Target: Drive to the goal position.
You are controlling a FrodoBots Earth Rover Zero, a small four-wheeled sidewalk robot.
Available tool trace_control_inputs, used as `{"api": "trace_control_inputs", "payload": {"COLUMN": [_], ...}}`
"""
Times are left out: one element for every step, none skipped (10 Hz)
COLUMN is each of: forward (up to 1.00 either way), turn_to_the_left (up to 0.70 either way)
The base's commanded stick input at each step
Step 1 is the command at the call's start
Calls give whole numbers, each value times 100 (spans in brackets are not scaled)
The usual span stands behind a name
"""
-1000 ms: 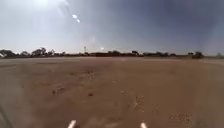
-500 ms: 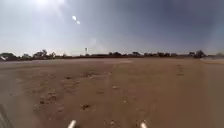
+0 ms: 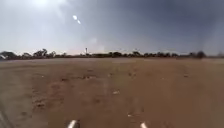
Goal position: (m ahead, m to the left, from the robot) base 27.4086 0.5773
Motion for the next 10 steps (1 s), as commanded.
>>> {"api": "trace_control_inputs", "payload": {"forward": [70, 70, 70, 70, 70, 70, 70, 70, 70, 70], "turn_to_the_left": [-35, -35, -35, -35, -35, 0, 0, 0, 0, 0]}}
